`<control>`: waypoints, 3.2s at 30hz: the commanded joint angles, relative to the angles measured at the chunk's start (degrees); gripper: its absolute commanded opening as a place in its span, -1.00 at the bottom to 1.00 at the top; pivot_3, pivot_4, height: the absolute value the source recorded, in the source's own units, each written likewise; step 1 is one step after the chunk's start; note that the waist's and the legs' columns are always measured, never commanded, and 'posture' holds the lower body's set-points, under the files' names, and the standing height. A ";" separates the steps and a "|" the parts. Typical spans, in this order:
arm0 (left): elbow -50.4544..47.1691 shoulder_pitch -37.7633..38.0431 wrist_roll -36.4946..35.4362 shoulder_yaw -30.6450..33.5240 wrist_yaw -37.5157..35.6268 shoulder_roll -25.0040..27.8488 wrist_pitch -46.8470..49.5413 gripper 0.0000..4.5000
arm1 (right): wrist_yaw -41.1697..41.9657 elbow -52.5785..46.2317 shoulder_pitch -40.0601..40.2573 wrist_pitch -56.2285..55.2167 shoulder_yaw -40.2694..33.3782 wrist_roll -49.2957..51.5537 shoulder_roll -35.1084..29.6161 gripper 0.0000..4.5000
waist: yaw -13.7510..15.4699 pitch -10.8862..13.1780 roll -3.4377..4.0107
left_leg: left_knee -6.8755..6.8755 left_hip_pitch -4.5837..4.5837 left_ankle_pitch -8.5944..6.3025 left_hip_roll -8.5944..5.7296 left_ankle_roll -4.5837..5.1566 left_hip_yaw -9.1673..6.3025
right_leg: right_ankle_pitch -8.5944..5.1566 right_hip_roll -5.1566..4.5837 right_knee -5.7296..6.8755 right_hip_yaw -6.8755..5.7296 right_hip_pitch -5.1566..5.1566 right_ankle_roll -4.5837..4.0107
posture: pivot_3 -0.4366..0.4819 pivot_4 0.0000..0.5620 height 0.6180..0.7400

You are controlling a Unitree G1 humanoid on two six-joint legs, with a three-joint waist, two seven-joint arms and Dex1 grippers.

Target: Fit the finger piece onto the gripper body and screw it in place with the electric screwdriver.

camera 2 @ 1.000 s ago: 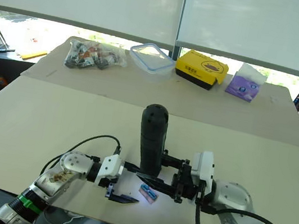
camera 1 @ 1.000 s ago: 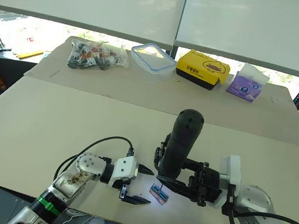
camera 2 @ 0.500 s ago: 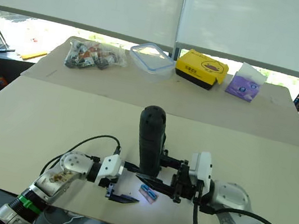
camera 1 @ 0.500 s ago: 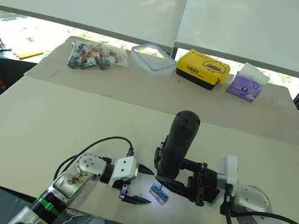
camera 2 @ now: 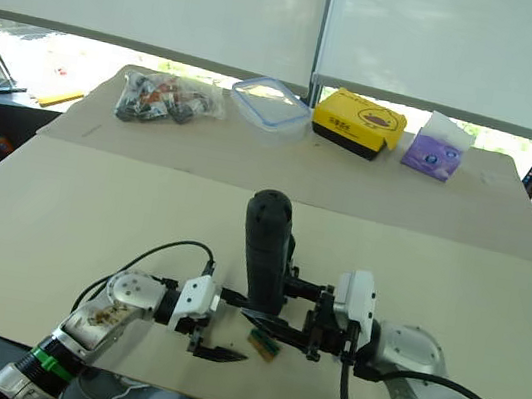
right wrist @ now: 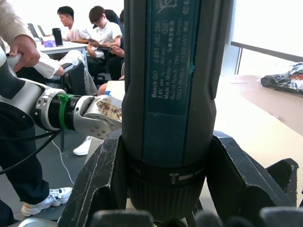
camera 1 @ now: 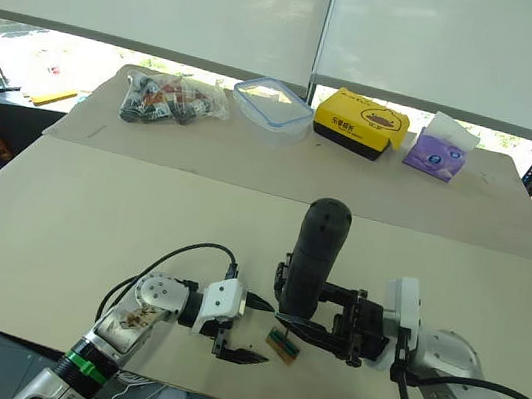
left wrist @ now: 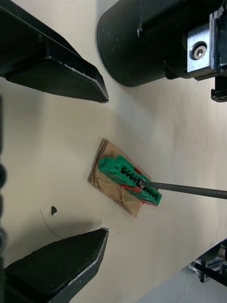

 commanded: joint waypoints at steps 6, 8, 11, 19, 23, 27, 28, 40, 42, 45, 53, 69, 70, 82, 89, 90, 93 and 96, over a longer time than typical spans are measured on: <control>1.24 1.67 1.48 -3.04 0.44 -0.72 1.40 0.98 | -0.35 -1.10 -0.48 -1.57 0.06 0.18 0.62 -0.15 | 0.03 -0.02 0.02 | 0.00 0.00 0.00 0.00 0.00 0.00 | 0.00 0.00 0.00 0.00 0.00 0.00 | -0.05 -0.47 1.00; 1.21 1.66 1.55 -3.09 0.56 -0.86 1.47 0.98 | -0.28 -1.00 0.09 -1.75 -0.04 0.28 0.70 -0.15 | 0.06 -0.02 0.02 | 0.00 0.00 0.00 0.00 0.00 0.00 | 0.00 0.00 -0.01 0.00 0.01 0.00 | -0.05 -0.47 1.00; 1.26 1.65 1.65 -3.14 0.68 -1.07 1.54 0.98 | -0.43 -1.05 0.48 -1.68 -0.21 0.58 0.93 -0.15 | 0.10 -0.04 0.03 | 0.00 0.00 0.00 0.00 0.00 0.00 | 0.00 -0.01 -0.02 0.00 0.02 0.00 | -0.05 -0.47 1.00; 0.81 1.34 1.80 -3.15 0.98 -1.24 1.89 0.98 | -0.45 -2.16 0.24 -1.25 -1.42 1.93 0.54 -0.15 | 0.14 -0.04 0.04 | 0.00 0.01 0.00 -0.01 0.00 0.00 | 0.00 -0.01 -0.02 0.00 0.03 0.00 | -0.05 -0.47 1.00; 0.61 0.69 1.67 -2.75 1.00 -1.10 2.27 0.98 | -0.34 -2.75 -0.13 -0.84 -2.39 3.05 -0.15 -0.15 | 0.20 -0.04 0.04 | 0.00 0.00 0.00 -0.02 0.00 0.00 | 0.00 -0.01 -0.02 0.00 0.03 0.00 | -0.05 -0.47 1.00; 0.62 -0.29 1.37 -1.79 1.00 -0.60 2.61 0.98 | -0.56 -3.56 -1.00 -0.06 -3.30 5.01 -0.52 -0.15 | 0.21 -0.04 0.04 | 0.01 0.00 0.00 -0.02 0.00 0.00 | 0.00 -0.01 -0.02 0.00 0.02 0.00 | -0.05 -0.47 1.00; 0.60 -0.48 1.32 -1.51 1.03 -0.38 2.69 0.98 | -0.83 -3.88 -1.27 0.24 -3.49 5.81 -0.46 -0.15 | 0.20 -0.04 0.04 | 0.01 0.00 0.00 -0.02 0.00 0.00 | 0.00 -0.01 -0.02 0.00 0.02 0.00 | -0.05 -0.47 1.00; -1.25 -0.21 -8.07 6.21 -6.01 5.63 1.42 0.98 | -4.56 -8.48 -5.00 5.86 -6.88 13.81 -4.01 -0.15 | -0.83 0.00 -0.01 | -0.02 0.00 0.00 -0.01 0.00 -0.02 | 0.00 0.00 0.16 0.01 -0.12 -0.01 | -0.05 -0.47 1.00; -3.57 0.76 -12.31 8.41 -7.62 6.58 3.48 0.98 | -5.26 -8.85 -5.88 6.73 -8.34 15.44 -5.13 -0.15 | -0.68 0.03 -0.05 | -0.01 -0.01 0.00 -0.01 0.00 -0.02 | 0.00 0.00 0.16 0.02 -0.10 -0.01 | -0.05 -0.47 1.00; -6.79 1.95 -17.53 11.41 -8.93 7.90 6.63 0.98 | -6.14 -9.04 -6.91 7.80 -10.40 17.39 -6.45 -0.15 | -0.39 0.08 -0.11 | -0.01 -0.04 0.00 -0.01 0.00 -0.02 | 0.00 -0.01 0.14 0.02 -0.11 -0.01 | -0.05 -0.47 1.00; -12.92 3.22 -25.82 19.90 -2.42 6.29 10.69 0.98 | -11.34 -10.27 -9.07 10.67 -16.83 24.70 -9.50 -0.15 | -0.34 0.11 -0.16 | -0.01 -0.05 0.00 -0.01 0.01 -0.02 | -0.01 -0.01 0.13 0.01 -0.11 -0.01 | -0.05 -0.47 1.00; -7.39 0.39 -18.03 15.93 5.44 -0.18 8.37 0.98 | -20.07 -8.16 -19.49 15.11 -19.51 36.13 -12.78 -0.15 | -0.43 0.14 -0.22 | 0.00 -0.09 0.00 -0.01 0.01 -0.02 | 0.01 0.00 0.10 0.02 -0.13 -0.01 | -0.05 -0.47 1.00; -6.57 0.07 -16.81 15.12 5.54 -0.07 8.15 0.98 | -20.05 -8.07 -20.03 15.24 -19.25 36.10 -12.71 -0.15 | -0.43 0.14 -0.22 | 0.00 -0.09 0.01 -0.01 0.01 -0.01 | 0.01 0.00 0.11 0.03 -0.15 -0.01 | -0.05 -0.47 1.00; 4.36 -5.93 -4.69 6.12 11.46 -6.35 6.86 0.98 | -19.33 -6.97 -23.77 16.33 -16.51 35.62 -11.45 -0.15 | -0.35 0.15 -0.22 | -0.01 -0.16 0.01 -0.01 0.01 -0.03 | 0.02 0.01 0.08 0.01 -0.17 0.01 | -0.05 -0.47 1.00; 7.27 -8.27 -2.52 5.54 12.65 -8.39 6.44 0.98 | -18.98 -7.19 -23.49 16.50 -16.05 35.44 -11.53 -0.15 | -0.48 0.15 -0.22 | -0.01 -0.17 0.01 -0.02 0.01 -0.04 | 0.06 0.01 0.09 0.01 -0.18 0.08 | -0.05 -0.47 1.00; 7.30 -8.33 -2.58 5.45 12.27 -8.47 6.46 0.98 | -18.93 -7.28 -23.32 16.53 -16.08 35.43 -11.59 -0.15 | -0.47 0.15 -0.22 | -0.01 -0.17 0.01 -0.02 0.01 -0.04 | 0.08 0.01 0.09 0.01 -0.18 0.11 | -0.05 -0.47 1.00; 7.32 -8.47 -2.55 5.02 11.68 -8.78 6.61 0.98 | -18.89 -7.48 -22.92 16.58 -16.22 35.44 -11.68 -0.15 | -0.39 0.15 -0.22 | -0.01 -0.17 0.01 -0.02 0.01 -0.04 | 0.08 0.01 0.09 0.01 -0.18 0.13 | -0.05 -0.47 1.00; 7.87 -9.11 -1.98 4.45 11.88 -9.49 6.69 0.98 | -18.84 -7.65 -22.49 16.58 -16.32 35.36 -11.74 -0.15 | -0.36 0.15 -0.23 | -0.01 -0.18 0.01 -0.02 0.01 -0.04 | 0.07 0.01 0.08 0.01 -0.17 0.10 | -0.05 -0.47 1.00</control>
